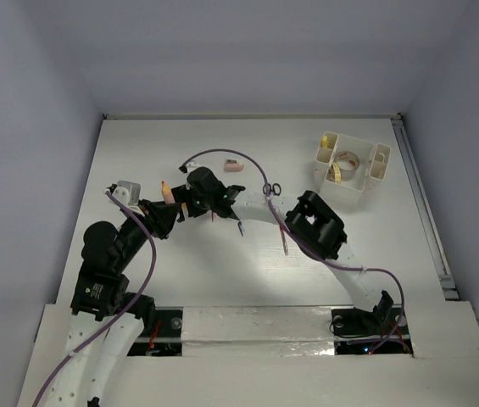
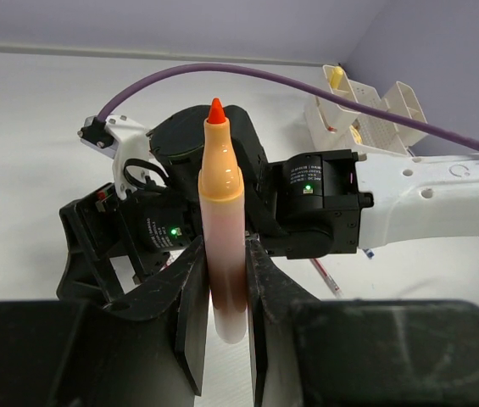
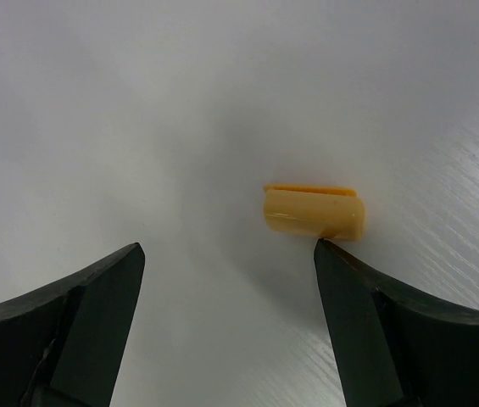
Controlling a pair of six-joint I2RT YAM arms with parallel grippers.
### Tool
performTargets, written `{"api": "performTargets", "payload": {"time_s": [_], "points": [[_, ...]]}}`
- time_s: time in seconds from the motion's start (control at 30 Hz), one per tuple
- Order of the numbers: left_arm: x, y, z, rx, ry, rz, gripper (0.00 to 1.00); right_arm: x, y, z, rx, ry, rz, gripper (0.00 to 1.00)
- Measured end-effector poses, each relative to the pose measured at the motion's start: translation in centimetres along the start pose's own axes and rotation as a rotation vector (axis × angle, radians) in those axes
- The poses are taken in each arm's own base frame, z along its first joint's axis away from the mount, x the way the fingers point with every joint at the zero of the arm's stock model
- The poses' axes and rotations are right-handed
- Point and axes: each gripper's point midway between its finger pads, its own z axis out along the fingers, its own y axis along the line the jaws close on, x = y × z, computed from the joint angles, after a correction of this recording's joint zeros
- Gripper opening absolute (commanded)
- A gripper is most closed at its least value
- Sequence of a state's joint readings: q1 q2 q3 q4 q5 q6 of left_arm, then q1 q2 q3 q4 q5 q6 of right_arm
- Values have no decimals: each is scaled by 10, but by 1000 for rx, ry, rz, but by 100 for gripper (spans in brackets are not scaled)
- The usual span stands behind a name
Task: Sort the stationery into containers
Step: Close the pen cap on the pen.
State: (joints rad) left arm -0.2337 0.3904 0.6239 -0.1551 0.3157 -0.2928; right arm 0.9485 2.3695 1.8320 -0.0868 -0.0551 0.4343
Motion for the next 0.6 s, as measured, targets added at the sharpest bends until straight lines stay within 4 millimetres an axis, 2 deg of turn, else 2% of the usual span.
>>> {"api": "performTargets", "payload": {"time_s": [0.33, 0.43, 0.6], "points": [[0, -1, 0, 4, -1, 1, 0, -10, -6, 8, 44, -32, 1, 90], [0, -1, 0, 4, -1, 1, 0, -18, -7, 17, 56, -56, 2, 84], [0, -1, 0, 4, -1, 1, 0, -25, -10, 23, 79, -82, 3, 81]]}}
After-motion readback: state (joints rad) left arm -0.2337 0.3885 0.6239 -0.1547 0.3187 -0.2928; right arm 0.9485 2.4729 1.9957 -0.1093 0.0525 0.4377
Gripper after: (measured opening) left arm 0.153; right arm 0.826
